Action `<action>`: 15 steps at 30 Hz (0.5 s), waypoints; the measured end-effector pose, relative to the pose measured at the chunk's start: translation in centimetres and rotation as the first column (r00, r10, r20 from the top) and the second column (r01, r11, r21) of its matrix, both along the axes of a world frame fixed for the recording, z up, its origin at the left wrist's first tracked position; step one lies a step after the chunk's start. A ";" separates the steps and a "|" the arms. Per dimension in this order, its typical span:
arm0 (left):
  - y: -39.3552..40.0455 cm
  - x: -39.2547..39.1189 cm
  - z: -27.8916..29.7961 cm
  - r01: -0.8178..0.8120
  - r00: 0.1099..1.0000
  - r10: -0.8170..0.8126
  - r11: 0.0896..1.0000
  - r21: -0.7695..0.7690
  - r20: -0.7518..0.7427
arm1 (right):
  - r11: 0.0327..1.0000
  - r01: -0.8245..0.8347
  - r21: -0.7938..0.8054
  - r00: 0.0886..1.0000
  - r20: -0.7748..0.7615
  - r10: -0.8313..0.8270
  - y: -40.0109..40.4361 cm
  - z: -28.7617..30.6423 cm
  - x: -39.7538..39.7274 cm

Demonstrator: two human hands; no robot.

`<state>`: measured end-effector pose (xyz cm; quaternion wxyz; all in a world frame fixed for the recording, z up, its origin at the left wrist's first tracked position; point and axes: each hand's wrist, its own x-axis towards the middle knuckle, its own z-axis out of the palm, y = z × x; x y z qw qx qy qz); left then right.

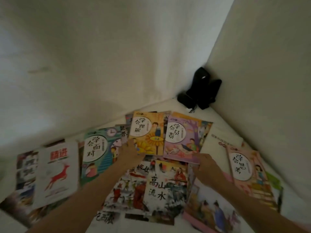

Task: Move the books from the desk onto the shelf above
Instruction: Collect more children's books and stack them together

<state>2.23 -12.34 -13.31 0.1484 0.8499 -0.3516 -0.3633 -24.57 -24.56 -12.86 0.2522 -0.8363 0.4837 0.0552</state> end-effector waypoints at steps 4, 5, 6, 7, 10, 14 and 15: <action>-3.6 1.4 -2.3 -0.219 0.976 0.219 0.974 -0.051 0.010 | 0.997 0.077 -0.007 0.996 0.052 -0.077 -1.8 -1.9 0.1; -4.1 1.8 -3.0 -0.278 0.960 0.278 0.960 -0.030 0.000 | 0.995 0.098 0.003 0.992 0.081 -0.098 -2.0 -2.1 0.4; -4.6 2.4 -3.8 -0.339 0.941 0.339 0.940 -0.039 -0.011 | 0.993 0.121 0.011 0.985 0.119 -0.121 -2.4 -2.3 0.7; -4.9 2.7 -3.7 -0.383 0.924 0.382 0.924 -0.023 -0.018 | 0.988 0.154 0.027 0.978 0.136 -0.156 -2.6 -2.2 1.1; -5.2 2.4 -2.3 -0.475 0.871 0.459 0.878 -0.061 -0.176 | 0.969 0.226 0.103 0.961 0.141 -0.239 -3.5 -2.5 2.2; -5.4 1.4 -0.3 -0.456 0.883 0.425 0.876 -0.154 -0.199 | 0.962 0.267 0.063 0.958 0.094 -0.272 -3.9 -2.7 3.5; -5.3 1.5 0.6 -0.444 0.892 0.410 0.873 -0.200 -0.192 | 0.955 0.288 0.066 0.952 0.091 -0.293 -3.9 -2.6 3.6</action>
